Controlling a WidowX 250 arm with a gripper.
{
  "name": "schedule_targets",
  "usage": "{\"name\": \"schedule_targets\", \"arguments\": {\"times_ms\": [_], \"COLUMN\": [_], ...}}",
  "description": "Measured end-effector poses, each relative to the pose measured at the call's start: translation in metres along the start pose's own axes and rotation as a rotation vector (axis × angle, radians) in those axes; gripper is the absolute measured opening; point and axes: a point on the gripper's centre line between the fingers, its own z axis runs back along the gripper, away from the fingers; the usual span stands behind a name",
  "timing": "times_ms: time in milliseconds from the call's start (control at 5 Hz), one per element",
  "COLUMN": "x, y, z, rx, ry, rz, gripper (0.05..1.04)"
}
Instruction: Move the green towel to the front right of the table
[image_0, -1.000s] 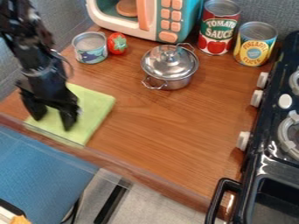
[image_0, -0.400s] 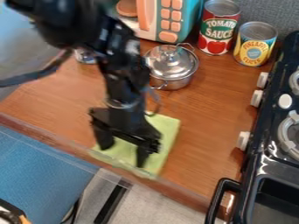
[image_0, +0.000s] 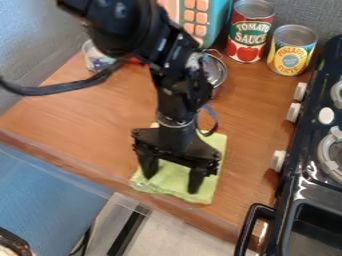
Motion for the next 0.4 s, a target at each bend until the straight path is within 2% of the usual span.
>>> {"name": "schedule_targets", "arguments": {"times_ms": [200,400], "x": [0.0106,0.0117], "y": [-0.0083,-0.0077], "z": [0.0017,0.005], "rx": [-0.008,-0.002], "ry": [-0.063,-0.062], "rz": [0.001,-0.026], "gripper": [1.0,1.0]}}
